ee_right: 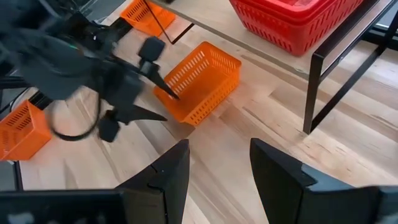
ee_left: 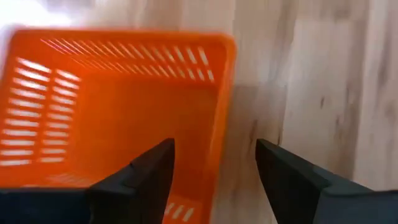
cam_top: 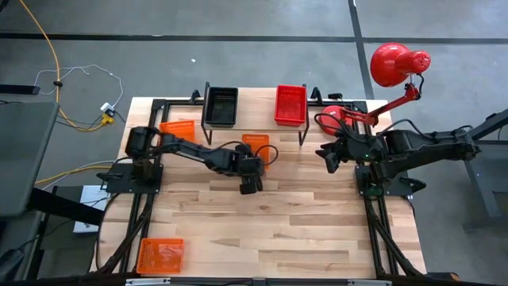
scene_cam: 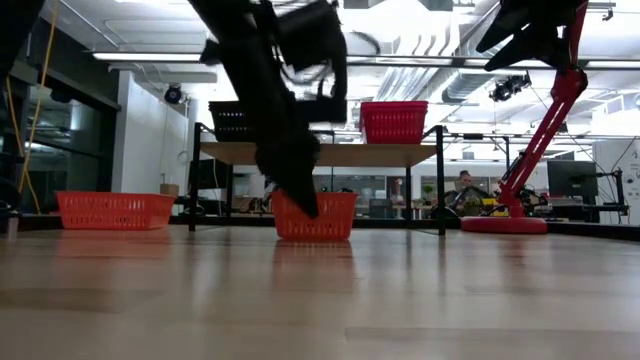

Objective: Stack baskets on shelf by color
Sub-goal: Put the right orange basket on the shelf

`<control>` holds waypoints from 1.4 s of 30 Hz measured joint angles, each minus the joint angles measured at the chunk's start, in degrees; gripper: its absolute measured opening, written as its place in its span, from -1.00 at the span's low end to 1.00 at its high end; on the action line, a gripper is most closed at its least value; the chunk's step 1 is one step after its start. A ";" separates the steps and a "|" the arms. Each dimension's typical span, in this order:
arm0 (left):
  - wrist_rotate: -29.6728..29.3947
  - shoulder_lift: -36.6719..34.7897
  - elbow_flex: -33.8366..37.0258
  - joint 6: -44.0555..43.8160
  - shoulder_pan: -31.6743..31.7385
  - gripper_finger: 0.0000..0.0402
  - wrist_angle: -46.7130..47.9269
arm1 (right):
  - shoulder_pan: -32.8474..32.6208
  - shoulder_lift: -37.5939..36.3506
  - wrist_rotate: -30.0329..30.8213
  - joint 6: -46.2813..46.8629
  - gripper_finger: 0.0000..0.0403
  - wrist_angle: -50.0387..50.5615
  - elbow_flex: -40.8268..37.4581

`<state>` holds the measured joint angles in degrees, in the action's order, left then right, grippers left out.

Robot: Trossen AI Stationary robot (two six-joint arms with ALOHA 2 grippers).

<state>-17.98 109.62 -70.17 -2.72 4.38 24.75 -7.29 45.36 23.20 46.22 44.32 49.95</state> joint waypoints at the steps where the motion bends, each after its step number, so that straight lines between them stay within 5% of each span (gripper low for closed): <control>1: 0.67 0.74 0.02 -0.02 0.25 0.04 0.36 | 0.00 0.00 -0.12 0.00 -0.23 -0.03 0.00; 5: 0.90 1.91 0.06 -0.08 0.35 -0.17 0.19 | 0.00 -0.10 -0.20 0.12 -0.23 -0.08 0.00; 11: 6.20 0.11 -0.26 -4.31 -0.06 -0.92 -0.13 | 0.00 -0.08 -0.07 0.26 -0.23 -0.88 0.00; 18: 12.23 -11.36 -2.96 -2.61 -3.20 -0.98 4.08 | 0.02 -0.06 0.59 0.26 -0.23 -1.97 0.00; 26: 8.76 -26.43 -6.79 4.46 -3.77 -1.00 7.73 | 0.17 0.03 2.12 0.39 -0.23 -2.51 0.00; 42: 12.62 -18.65 -6.80 12.83 11.25 -1.00 7.60 | 0.17 0.07 3.52 1.79 -0.23 -3.48 0.00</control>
<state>-5.37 90.97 -76.97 10.11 15.63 32.35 -7.11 45.43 26.72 48.01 40.84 49.95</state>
